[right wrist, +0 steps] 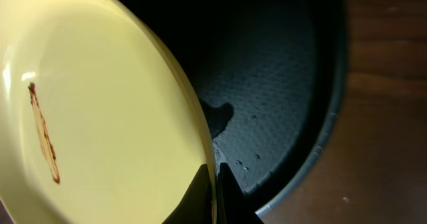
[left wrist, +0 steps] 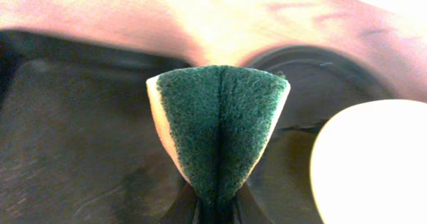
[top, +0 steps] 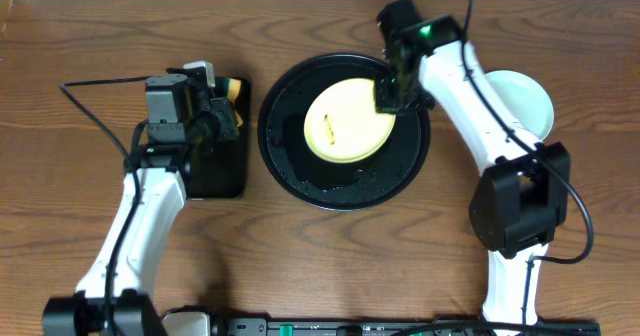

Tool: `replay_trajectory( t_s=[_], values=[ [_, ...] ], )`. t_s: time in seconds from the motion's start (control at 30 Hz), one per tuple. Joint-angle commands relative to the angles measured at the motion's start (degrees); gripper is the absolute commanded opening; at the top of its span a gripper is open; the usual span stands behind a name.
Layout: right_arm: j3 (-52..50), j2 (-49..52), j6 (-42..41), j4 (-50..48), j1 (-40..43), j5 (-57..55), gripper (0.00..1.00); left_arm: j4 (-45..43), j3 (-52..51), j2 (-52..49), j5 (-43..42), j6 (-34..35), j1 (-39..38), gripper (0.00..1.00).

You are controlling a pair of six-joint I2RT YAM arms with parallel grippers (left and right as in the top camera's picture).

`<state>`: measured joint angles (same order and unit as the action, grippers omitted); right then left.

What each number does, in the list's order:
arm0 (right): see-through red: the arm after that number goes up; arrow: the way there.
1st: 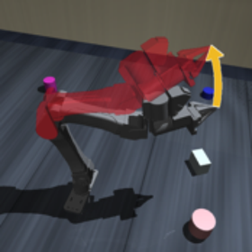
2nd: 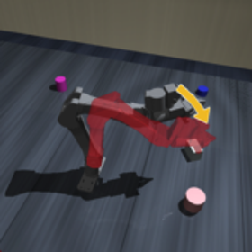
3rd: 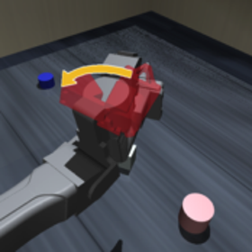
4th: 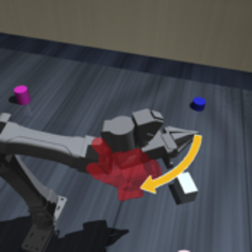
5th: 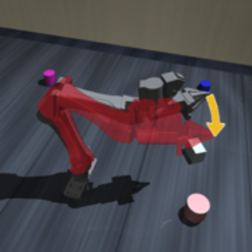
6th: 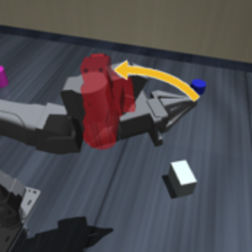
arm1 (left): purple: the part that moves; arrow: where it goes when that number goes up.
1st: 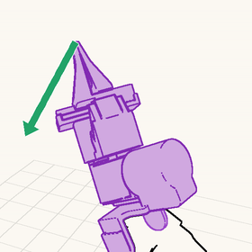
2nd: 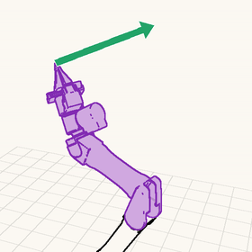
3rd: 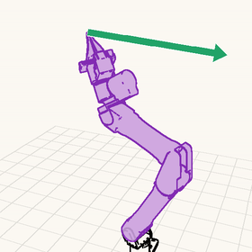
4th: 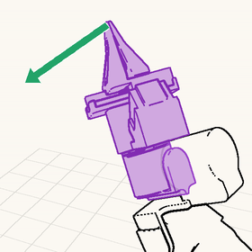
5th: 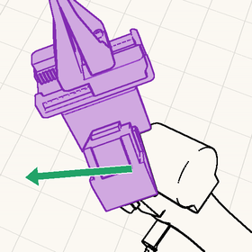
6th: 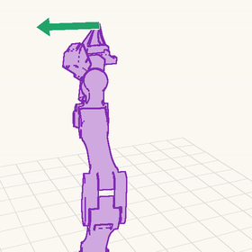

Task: Clean dirty plates on tray and stack at the side
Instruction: 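Bring the sponge in the left gripper over the yellow plate, then scrub the sauce streak on the yellow plate with the left gripper's sponge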

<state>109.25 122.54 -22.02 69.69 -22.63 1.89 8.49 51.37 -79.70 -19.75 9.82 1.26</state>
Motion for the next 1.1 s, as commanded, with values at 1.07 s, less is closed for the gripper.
replay_trajectory(
  t_s=[1.07],
  values=[
    [-21.99, 0.59, 2.36, -22.40, 0.07, -4.57, 0.01, 0.31, 0.39, -7.76, 9.77, 5.57, -26.93, 0.08]
  ],
)
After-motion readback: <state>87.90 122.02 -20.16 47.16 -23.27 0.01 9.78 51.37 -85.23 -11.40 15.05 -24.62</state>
